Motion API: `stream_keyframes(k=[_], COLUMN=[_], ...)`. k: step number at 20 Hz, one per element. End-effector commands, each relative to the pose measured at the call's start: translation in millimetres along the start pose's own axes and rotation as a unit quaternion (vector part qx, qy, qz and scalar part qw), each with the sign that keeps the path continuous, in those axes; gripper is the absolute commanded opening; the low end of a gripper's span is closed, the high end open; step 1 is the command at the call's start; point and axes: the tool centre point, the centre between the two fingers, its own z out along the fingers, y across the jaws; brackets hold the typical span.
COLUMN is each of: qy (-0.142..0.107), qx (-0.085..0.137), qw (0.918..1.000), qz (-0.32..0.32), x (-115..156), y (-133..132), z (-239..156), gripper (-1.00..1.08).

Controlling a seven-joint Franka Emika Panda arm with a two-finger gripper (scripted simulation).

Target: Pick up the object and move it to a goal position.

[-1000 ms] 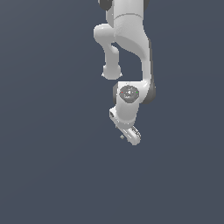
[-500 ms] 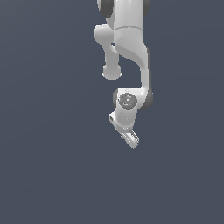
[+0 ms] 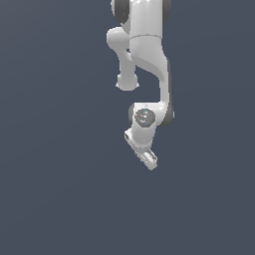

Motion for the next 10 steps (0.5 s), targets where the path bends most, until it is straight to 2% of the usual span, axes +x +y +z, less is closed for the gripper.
stream_keyframes(k=[1,10], qy=[0.0,0.0], qx=[0.0,0.0], qw=[1.0,1.0], qz=[0.0,0.0], x=[0.0,2.6], y=[-0.1,3.2], z=[0.7,-2.7], gripper=[-1.0,-1.0])
